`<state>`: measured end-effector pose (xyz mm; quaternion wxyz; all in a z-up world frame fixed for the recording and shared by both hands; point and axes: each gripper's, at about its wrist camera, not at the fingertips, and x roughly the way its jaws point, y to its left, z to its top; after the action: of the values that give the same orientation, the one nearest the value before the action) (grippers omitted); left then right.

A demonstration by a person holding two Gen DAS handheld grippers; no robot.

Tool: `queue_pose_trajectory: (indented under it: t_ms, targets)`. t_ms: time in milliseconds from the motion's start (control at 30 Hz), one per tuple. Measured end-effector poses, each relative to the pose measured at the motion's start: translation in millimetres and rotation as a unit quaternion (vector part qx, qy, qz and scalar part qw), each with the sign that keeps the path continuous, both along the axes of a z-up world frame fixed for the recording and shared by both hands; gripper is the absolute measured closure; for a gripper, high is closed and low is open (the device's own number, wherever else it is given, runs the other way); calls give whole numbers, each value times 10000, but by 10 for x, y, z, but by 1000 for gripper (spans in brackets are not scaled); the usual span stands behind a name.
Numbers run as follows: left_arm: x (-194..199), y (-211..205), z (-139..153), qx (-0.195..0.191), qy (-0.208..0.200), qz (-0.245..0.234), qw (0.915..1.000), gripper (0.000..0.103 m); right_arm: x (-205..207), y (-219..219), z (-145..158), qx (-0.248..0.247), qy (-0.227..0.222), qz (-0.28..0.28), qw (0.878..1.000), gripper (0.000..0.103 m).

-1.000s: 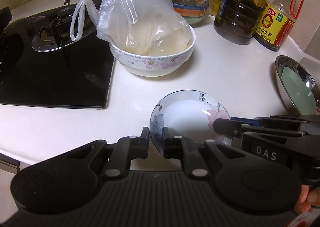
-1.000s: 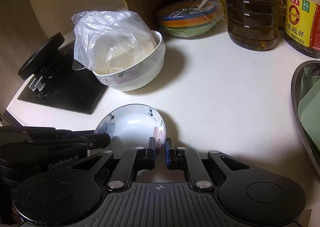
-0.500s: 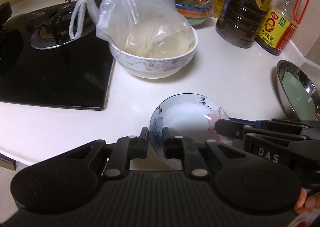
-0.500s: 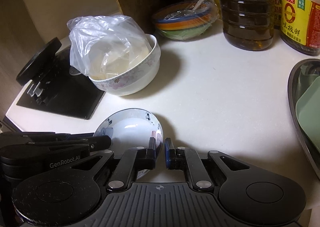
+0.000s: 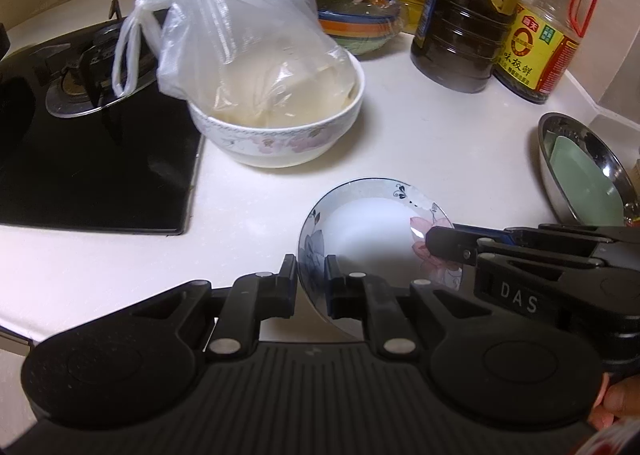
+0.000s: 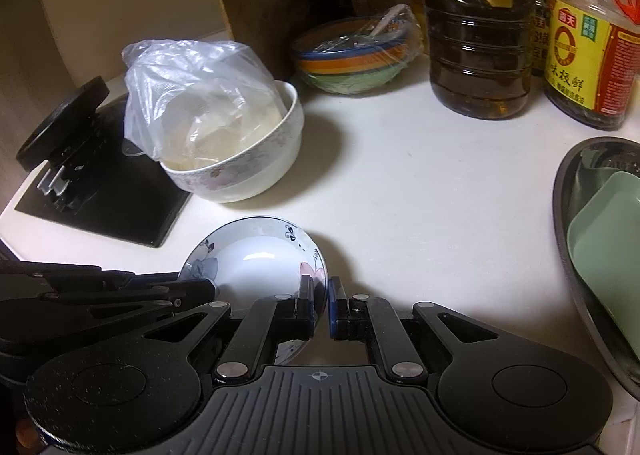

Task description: Organize plates and bowls

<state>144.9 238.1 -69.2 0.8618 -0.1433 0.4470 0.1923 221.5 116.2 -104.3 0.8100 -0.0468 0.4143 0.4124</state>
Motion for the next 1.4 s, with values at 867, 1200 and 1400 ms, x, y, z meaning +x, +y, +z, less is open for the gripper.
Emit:
queue_pose_trajectory:
  t_ms: [867, 1200, 1400]
  targets:
    - [484, -338, 232, 114, -329, -860, 9957, 91, 256, -477, 236, 235, -159, -939, 9952, 96]
    - [657, -519, 384, 189, -552, -1257, 9903, 91, 321, -717, 409, 354, -330, -1350, 9897, 96]
    - [780, -656, 435, 194, -654, -1546, 9856, 91, 341, -892, 486, 391, -414, -1649, 9847, 96]
